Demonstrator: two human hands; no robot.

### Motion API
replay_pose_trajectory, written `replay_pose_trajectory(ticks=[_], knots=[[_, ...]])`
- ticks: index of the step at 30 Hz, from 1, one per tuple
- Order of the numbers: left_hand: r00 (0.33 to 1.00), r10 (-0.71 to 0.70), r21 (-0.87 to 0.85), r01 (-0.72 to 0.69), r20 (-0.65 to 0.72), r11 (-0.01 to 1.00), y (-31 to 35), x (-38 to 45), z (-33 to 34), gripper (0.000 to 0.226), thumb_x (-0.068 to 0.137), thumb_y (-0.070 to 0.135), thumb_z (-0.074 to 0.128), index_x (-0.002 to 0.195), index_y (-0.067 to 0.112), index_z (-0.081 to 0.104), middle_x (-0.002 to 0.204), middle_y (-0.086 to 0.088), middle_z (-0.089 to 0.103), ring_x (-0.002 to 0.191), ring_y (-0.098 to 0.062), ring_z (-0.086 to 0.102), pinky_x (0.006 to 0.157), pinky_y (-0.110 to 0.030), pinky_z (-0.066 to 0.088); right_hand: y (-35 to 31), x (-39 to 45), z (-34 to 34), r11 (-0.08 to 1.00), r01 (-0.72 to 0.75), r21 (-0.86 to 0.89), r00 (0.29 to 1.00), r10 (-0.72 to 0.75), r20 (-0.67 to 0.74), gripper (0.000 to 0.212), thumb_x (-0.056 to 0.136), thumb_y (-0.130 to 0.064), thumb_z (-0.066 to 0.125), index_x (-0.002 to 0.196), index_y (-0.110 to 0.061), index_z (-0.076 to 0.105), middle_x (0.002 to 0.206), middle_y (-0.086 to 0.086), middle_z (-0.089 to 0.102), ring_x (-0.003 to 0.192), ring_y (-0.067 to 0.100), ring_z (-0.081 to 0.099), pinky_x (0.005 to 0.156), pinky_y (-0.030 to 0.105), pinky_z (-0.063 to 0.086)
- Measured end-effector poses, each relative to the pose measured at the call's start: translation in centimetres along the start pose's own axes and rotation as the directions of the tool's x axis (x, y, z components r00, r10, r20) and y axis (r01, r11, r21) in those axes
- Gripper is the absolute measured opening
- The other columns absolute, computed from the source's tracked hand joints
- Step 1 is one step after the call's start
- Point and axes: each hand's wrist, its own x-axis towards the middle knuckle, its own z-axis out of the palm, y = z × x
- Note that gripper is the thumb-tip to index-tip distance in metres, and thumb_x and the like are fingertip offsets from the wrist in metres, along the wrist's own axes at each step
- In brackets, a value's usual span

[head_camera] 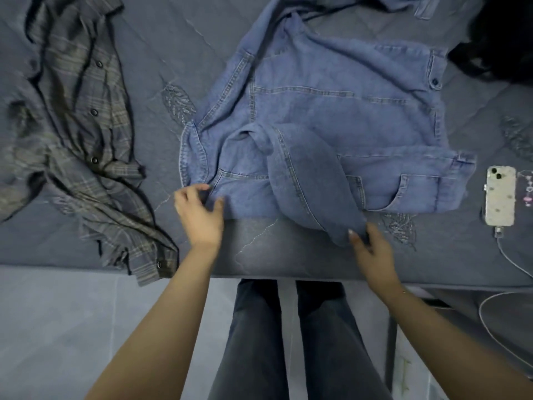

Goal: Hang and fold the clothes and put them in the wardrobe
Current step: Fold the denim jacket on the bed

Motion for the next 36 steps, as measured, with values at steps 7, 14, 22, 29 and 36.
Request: replay_pose_trajectory(ticks=[7, 14, 22, 29, 36], knots=[[0.704, -0.208, -0.313, 0.534, 0.679, 0.785, 5.8, 1.8, 3.7, 0.033, 0.095, 0.017, 0.06, 0.125, 0.005, 0.052, 0.099, 0.003, 0.06, 0.09, -0.007, 0.056, 0.083, -0.023, 0.044, -8.3, 7.4, -10.8, 0.894, 0.191, -0.406, 0.934, -0.038, 0.356, 0.016, 0.092, -0.018, 0.064, 0.104, -0.007, 0.067, 0.092, 0.012, 0.071, 0.087, 0.03, 0.065, 0.081, 0.039, 0.049], [0.481, -0.24, -0.344, 0.825, 0.843, 0.447, 8.6, 2.9, 8.1, 0.014, 0.093, 0.038, 0.06, 0.103, 0.028, 0.06, 0.105, 0.013, 0.065, 0.111, -0.01, 0.056, 0.095, -0.033, 0.044, -8.3, 20.4, -14.8, 0.535, 0.031, -0.844, 0.988, 0.113, 0.108, 0.047, 0.089, -0.028, 0.066, 0.132, -0.014, 0.055, 0.129, 0.022, 0.056, 0.118, 0.039, 0.052, 0.096, 0.043, 0.043], [0.539, -0.336, -0.508, 0.842, 0.772, 0.184, 10.3, 2.2, 10.8, 0.033, 0.098, 0.033, 0.054, 0.127, 0.018, 0.058, 0.116, 0.0, 0.068, 0.1, -0.011, 0.065, 0.091, -0.028, 0.052, -2.4, 10.4, -4.7, 0.936, -0.285, -0.209, 0.943, 0.313, 0.113, 0.039, 0.096, -0.034, 0.057, 0.082, 0.001, 0.063, 0.083, 0.019, 0.067, 0.081, 0.034, 0.064, 0.07, 0.042, 0.051], [0.533, -0.289, -0.565, 0.824, 0.795, -0.032, 11.3, 1.7, 10.7, 0.024, 0.098, 0.016, 0.051, 0.12, 0.011, 0.059, 0.113, -0.008, 0.07, 0.105, -0.019, 0.067, 0.089, -0.031, 0.056, 1.6, 13.9, -7.5, 0.008, -0.273, 0.962, 0.759, 0.617, 0.21, 0.053, 0.095, -0.042, 0.058, 0.136, -0.009, 0.05, 0.137, 0.006, 0.054, 0.122, 0.02, 0.055, 0.1, 0.031, 0.047], [0.544, -0.27, -0.59, 0.797, 0.794, -0.129, 15.2, 2.9, 10.9, 0.04, 0.104, 0.028, 0.039, 0.132, 0.004, 0.053, 0.117, -0.008, 0.067, 0.118, -0.017, 0.059, 0.085, -0.032, 0.055, 0.3, 18.4, -12.4, -0.028, -0.246, 0.969, 0.793, 0.569, 0.218, 0.029, 0.101, -0.025, 0.051, 0.072, -0.02, 0.047, 0.048, -0.007, 0.037, 0.043, 0.006, 0.034, 0.049, 0.016, 0.031]])
